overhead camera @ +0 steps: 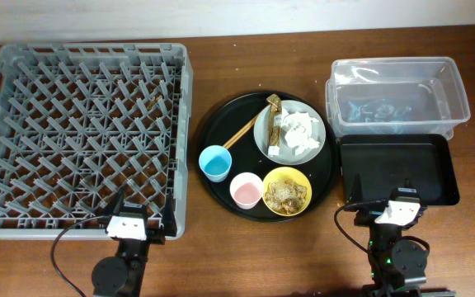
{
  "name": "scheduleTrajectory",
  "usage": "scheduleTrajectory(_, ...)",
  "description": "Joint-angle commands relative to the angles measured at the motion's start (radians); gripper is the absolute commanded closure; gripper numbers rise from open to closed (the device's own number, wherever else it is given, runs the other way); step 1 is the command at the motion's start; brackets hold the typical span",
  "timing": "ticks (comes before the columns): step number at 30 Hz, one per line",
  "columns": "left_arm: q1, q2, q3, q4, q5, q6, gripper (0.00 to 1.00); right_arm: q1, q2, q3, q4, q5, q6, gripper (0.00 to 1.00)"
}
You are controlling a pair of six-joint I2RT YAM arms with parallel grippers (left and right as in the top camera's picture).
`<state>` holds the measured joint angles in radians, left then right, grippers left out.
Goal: Sort waste into correct bins and load items into the dishwasher rack
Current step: 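Grasp the food scraps on the white plate with the right gripper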
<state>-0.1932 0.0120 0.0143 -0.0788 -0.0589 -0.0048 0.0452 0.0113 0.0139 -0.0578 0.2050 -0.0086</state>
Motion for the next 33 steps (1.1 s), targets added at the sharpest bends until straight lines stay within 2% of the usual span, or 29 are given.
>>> scheduleTrajectory(1, 0.002, 0.0, -0.005, -0.002, 0.011, -0.01, 0.01, -0.006, -0.005, -0.008, -0.002, 0.006, -0.002, 0.02)
scheduleTrajectory(21, 0.002, 0.0, -0.005, -0.002, 0.018, -0.01, 0.01, -0.006, -0.005, -0.008, 0.003, 0.005, -0.002, 0.02)
scheduleTrajectory(22, 0.002, 0.0, -0.005, -0.001, 0.018, -0.01, 0.01, -0.006, -0.005, -0.008, 0.012, -0.023, -0.002, 0.02)
scheduleTrajectory(24, 0.002, 0.0, 0.001, 0.05, 0.019, -0.01, 0.01, -0.006, -0.005, 0.023, 0.023, -0.22, 0.003, 0.01)
scheduleTrajectory(27, 0.002, 0.029, 0.132, 0.017, 0.017, -0.01, 0.01, -0.006, 0.008, 0.204, -0.115, -0.284, 0.021, 0.02)
scheduleTrajectory(29, 0.002, 0.155, 0.293, -0.043, 0.018, -0.01, 0.01, -0.006, 0.086, 0.379, -0.264, -0.285, 0.021, 0.02)
scheduleTrajectory(31, 0.002, 0.417, 0.583, -0.254, 0.022, -0.01, 0.01, -0.006, 0.245, 0.576, -0.409, -0.306, 0.021, 0.02)
scheduleTrajectory(32, 0.002, 0.526, 0.702, -0.338, 0.047, -0.01, 0.01, -0.006, 0.337, 0.673, -0.472, -0.311, 0.062, 0.01)
scheduleTrajectory(33, 0.002, 0.719, 0.903, -0.481, 0.115, -0.01, 0.01, -0.006, 0.528, 0.86, -0.609, -0.311, 0.179, 0.02)
